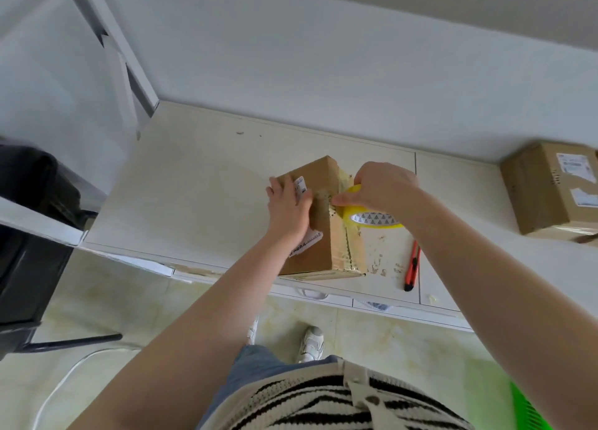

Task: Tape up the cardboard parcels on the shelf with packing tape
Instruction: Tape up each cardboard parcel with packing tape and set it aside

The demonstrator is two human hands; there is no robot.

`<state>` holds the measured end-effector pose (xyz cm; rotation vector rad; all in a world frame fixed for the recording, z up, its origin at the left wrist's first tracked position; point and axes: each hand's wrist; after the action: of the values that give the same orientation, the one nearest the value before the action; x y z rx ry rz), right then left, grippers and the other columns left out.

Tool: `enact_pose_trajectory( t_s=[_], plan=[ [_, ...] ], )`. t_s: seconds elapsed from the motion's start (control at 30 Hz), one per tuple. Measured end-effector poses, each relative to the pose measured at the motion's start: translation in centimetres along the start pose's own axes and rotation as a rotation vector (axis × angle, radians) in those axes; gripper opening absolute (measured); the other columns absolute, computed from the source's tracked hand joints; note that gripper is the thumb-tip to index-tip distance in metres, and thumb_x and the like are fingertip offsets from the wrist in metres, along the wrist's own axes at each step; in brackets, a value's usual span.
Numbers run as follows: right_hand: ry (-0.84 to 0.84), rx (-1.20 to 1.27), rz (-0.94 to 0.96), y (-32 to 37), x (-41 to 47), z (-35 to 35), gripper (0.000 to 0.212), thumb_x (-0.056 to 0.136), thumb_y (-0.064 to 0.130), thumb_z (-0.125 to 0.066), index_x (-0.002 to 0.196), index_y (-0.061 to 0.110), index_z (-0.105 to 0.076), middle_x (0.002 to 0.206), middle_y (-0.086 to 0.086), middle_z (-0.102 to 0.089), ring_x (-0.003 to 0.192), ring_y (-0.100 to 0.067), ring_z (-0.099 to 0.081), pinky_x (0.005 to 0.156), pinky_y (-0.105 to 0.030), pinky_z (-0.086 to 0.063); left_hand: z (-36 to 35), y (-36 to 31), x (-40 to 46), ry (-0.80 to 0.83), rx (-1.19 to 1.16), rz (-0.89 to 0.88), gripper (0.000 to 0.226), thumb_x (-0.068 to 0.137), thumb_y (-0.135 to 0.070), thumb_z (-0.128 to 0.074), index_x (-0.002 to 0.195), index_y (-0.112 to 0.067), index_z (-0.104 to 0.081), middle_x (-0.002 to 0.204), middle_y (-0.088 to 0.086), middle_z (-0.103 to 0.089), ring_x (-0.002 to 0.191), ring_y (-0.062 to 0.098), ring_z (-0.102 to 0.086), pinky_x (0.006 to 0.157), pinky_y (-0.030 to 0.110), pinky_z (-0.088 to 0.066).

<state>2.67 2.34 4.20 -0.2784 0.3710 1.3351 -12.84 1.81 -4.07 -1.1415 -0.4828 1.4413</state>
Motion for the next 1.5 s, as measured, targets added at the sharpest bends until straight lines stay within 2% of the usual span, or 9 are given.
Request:
enact_pose_trajectory(
  t_s=[0.1, 0.27, 0.43, 0.5, 0.57, 0.77, 0.97, 1.13, 1.5],
  plan=[
    [-0.015, -0.046, 0.044, 0.6, -0.1, 0.0, 0.057, 0.079, 0.074, -0.056, 0.069, 0.018, -0.054, 0.062, 0.006, -0.053, 0.061, -0.014, -0.054, 0.052, -0.023, -0.032, -1.6, -1.4, -0.7, 0.036, 0.017, 0.139, 0.096, 0.094, -0.067, -0.037, 0.157, -0.011, 0.009, 0.164, 0.011, 0.017, 0.151, 0.022, 0.018, 0.122, 0.047, 0.008],
    [0.152, 0.226, 0.235, -1.6, -0.5, 1.6, 0.053, 0.085, 0.059, -0.061, 0.081, 0.006, -0.064, 0.072, -0.001, -0.054, 0.065, -0.016, -0.049, 0.060, -0.028, -0.036, -0.7, -0.3, -0.4, 0.060, 0.019, 0.089, 0.104, 0.090, -0.066, -0.050, 0.157, -0.015, 0.011, 0.165, 0.007, 0.016, 0.151, 0.021, 0.017, 0.122, 0.049, 0.006],
    [0.073, 0.465, 0.275, -2.5, -1.0, 2.5, 0.045, 0.089, 0.044, -0.066, 0.070, 0.003, -0.062, 0.062, -0.003, -0.044, 0.059, -0.016, -0.041, 0.056, -0.028, -0.032, 1.0, 0.6, -0.4, 0.090, -0.200, 0.107, 0.098, 0.062, -0.076, -0.054, 0.146, -0.034, -0.026, 0.146, -0.004, -0.026, 0.138, 0.024, -0.031, 0.099, 0.045, -0.047],
    [0.007, 0.375, 0.246, -1.9, -0.7, 2.3, 0.050, 0.086, 0.052, -0.065, 0.068, 0.005, -0.062, 0.061, -0.003, -0.046, 0.058, -0.017, -0.044, 0.056, -0.028, -0.034, 1.5, 0.8, -0.4, 0.107, -0.285, 0.120, 0.086, 0.066, -0.068, -0.058, 0.140, -0.033, -0.034, 0.140, 0.001, -0.034, 0.129, 0.023, -0.039, 0.076, 0.032, -0.051],
    [-0.008, 0.314, 0.221, -1.3, -0.4, 2.0, 0.059, 0.083, 0.058, -0.064, 0.072, 0.000, -0.061, 0.064, -0.007, -0.048, 0.060, -0.020, -0.045, 0.056, -0.029, -0.034, 1.9, 1.3, -0.3, 0.123, -0.378, 0.109, 0.080, 0.065, -0.069, -0.063, 0.135, -0.037, -0.043, 0.138, 0.001, -0.045, 0.126, 0.021, -0.048, 0.080, 0.036, -0.056],
    [-0.102, 0.260, 0.191, 2.5, -0.8, 1.1, 0.060, 0.083, 0.069, -0.057, 0.060, 0.014, -0.047, 0.056, 0.001, -0.047, 0.054, -0.018, -0.047, 0.051, -0.028, -0.029, 4.0, 2.0, -0.7, 0.072, -0.447, 0.099, 0.034, 0.102, -0.029, -0.051, 0.134, -0.022, -0.055, 0.124, 0.003, -0.068, 0.109, 0.018, -0.066, 0.098, 0.042, -0.051],
    [0.001, 0.352, 0.291, 4.7, -1.0, 0.6, 0.053, 0.091, 0.062, -0.050, 0.068, 0.014, -0.056, 0.056, 0.000, -0.060, 0.055, -0.015, -0.061, 0.054, -0.027, -0.037, 3.8, 3.0, -0.9, 0.010, -0.343, 0.156, 0.057, 0.106, -0.043, -0.034, 0.157, -0.023, -0.021, 0.159, -0.003, -0.032, 0.146, 0.018, -0.030, 0.117, 0.033, -0.023],
    [-0.009, 0.389, 0.381, 4.5, -0.2, 1.9, 0.053, 0.085, 0.060, -0.061, 0.077, 0.007, -0.064, 0.072, -0.004, -0.058, 0.065, -0.019, -0.054, 0.057, -0.029, -0.039, 5.2, 4.3, -0.9, 0.005, -0.262, 0.085, 0.041, 0.107, -0.039, -0.033, 0.132, -0.016, -0.056, 0.126, -0.002, -0.060, 0.117, 0.014, -0.051, 0.095, 0.027, -0.034],
    [0.086, 0.212, 0.192, 0.0, 0.6, -0.6, 0.059, 0.083, 0.065, -0.060, 0.061, 0.010, -0.056, 0.055, -0.004, -0.053, 0.056, -0.020, -0.050, 0.053, -0.028, -0.035, 5.2, 3.9, -1.1, 0.035, -0.252, 0.065, 0.028, 0.107, -0.038, -0.034, 0.115, -0.025, -0.057, 0.103, -0.012, -0.057, 0.093, 0.001, -0.051, 0.091, 0.026, -0.032]
  ],
)
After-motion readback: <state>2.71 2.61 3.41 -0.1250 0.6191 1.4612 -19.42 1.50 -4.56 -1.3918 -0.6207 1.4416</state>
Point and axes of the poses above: each hand's wrist, its own x-axis towards the middle knuckle, its own z-axis out of the back of the hand, y = z × x
